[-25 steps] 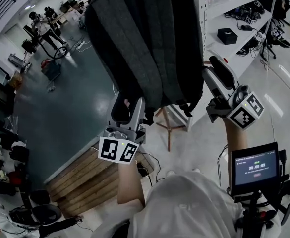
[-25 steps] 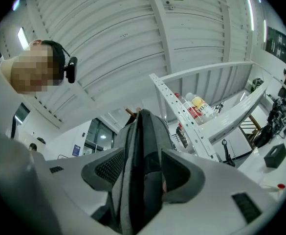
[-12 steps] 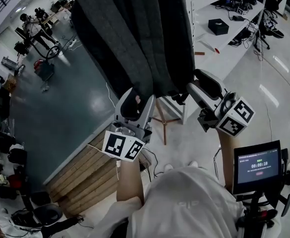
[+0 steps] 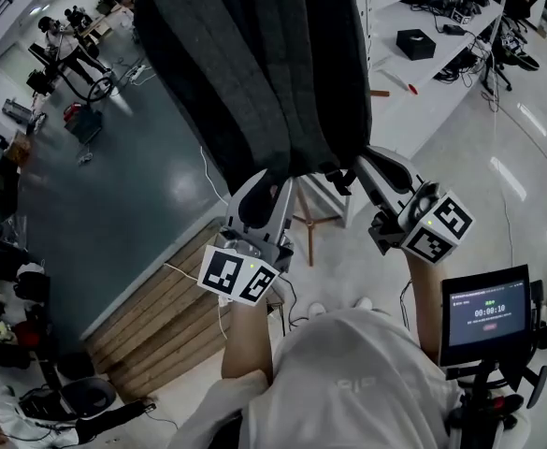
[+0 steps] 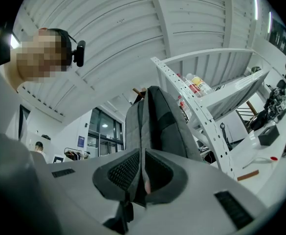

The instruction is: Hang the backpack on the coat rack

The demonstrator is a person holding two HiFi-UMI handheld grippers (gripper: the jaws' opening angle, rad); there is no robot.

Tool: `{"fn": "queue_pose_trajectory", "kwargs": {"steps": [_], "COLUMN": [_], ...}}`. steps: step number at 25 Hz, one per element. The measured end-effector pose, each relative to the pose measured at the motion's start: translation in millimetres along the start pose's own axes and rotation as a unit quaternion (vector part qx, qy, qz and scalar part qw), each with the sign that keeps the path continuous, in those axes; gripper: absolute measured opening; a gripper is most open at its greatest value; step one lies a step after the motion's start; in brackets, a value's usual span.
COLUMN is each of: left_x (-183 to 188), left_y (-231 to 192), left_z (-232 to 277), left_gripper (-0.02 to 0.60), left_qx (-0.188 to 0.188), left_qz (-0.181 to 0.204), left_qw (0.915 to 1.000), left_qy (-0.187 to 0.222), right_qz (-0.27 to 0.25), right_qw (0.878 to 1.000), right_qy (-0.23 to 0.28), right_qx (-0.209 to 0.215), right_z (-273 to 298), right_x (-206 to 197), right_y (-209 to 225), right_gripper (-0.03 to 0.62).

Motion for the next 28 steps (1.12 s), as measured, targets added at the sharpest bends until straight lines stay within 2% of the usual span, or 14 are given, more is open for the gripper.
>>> {"fn": "queue_pose_trajectory", "kwargs": {"steps": [4, 5, 7, 13, 28], "left_x": [-3.4, -4.0, -4.1, -5.1, -16.0], "left_y": [4.6, 5.7, 6.3, -0.3, -0.5], "left_z": [-2.2, -2.8, -4.1, -6.8, -6.3], "left_gripper": [0.075, 0.069, 0.053, 0.012, 0.009], "left_qx": [-0.002, -0.001, 0.003, 0.026, 0.017], "left_qz": [0.0, 0.001, 0.002, -0.019, -0.039], "left_qw": [1.0, 1.0, 1.0, 0.9995, 0.9991], "left_qy": [-0.002, -0.003, -0.005, -0.003, -0.005], "right_qz": [-0.001, -0.003, -0.008, -0.007, 0.016], "right_qw": [1.0, 1.0, 1.0, 1.0, 0.999], "right_qy": [-0.007, -0.01, -0.015, -0.021, -0.018], "right_qx": [0.0, -0.003, -0.007, -0.007, -0.025], "right_z": [1.5, 1.5, 1.9, 5.1, -2.2], "right_x": [-5.1, -6.2, -8.0, -9.7, -13.7], "right_y": [-3.0, -3.9, -5.8, -5.1, 5.1], "right_gripper": [0.044, 0.017, 0.012, 0.012, 0.012]}}
Point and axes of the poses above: the fingertips, and each gripper's own axes: z forward along the fingers, y to its right, x out of its top, the point moved 10 cm from there along -z, backward along the fingers, and after that the axes turned 7 degrees about -x, right-handed, at the moved point
